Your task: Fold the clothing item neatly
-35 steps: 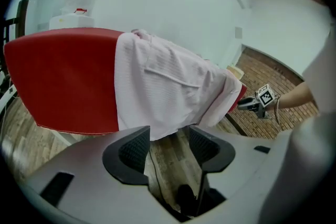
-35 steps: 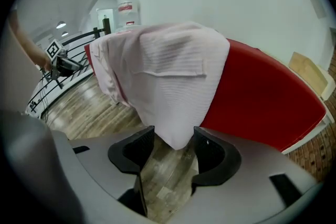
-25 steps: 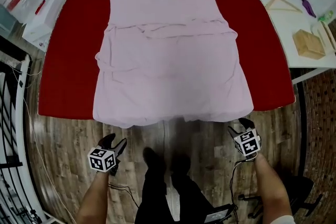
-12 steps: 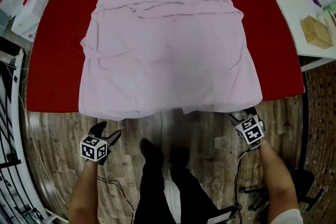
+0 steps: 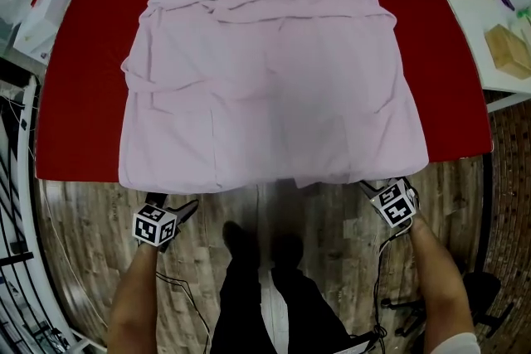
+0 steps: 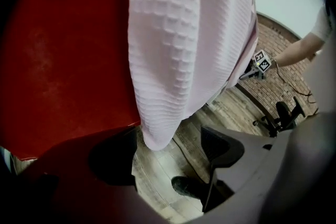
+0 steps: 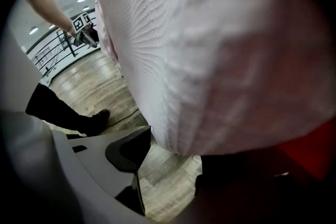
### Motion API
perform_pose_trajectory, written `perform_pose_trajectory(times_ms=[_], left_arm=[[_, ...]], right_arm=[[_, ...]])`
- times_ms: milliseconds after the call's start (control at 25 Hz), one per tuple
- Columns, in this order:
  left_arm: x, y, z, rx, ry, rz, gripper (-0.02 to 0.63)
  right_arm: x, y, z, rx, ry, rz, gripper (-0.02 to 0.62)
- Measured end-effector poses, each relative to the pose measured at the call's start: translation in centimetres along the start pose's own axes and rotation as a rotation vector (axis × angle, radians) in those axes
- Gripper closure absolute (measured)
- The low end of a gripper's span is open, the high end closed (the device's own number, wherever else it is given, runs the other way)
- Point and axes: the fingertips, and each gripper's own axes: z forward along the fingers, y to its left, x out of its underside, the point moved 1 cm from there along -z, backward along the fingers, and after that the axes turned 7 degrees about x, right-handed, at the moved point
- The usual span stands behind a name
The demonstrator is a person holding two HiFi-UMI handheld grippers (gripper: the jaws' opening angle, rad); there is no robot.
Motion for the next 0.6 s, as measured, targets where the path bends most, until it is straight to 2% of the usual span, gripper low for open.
perform_pose_trajectory(times_ms=[360,520,560,600], left_arm=[[-0.6,1.3,2.8,0.000,-0.013,-0.023,0.255],[-0.7,0.0,3.7,0.042,-0.030,-0.057,0.262],[-0.7,-0.5,3.7,0.046,-0.038,-0.065,0.280],[-0.8,-0.9,3.5,0.043,-0.049,-0.070,0.374]], right_arm=[[-0.4,0.7,2.8,0.036,0.005,0.038,0.345],[-1.6,1.9,3.2,0.013,0.002,0.075,0.350],[-1.9,2.3,3.1,0.008,0.005,0.083,0.360],[-2.2,2.8,2.9,0.008,0.006,0.084,0.418]])
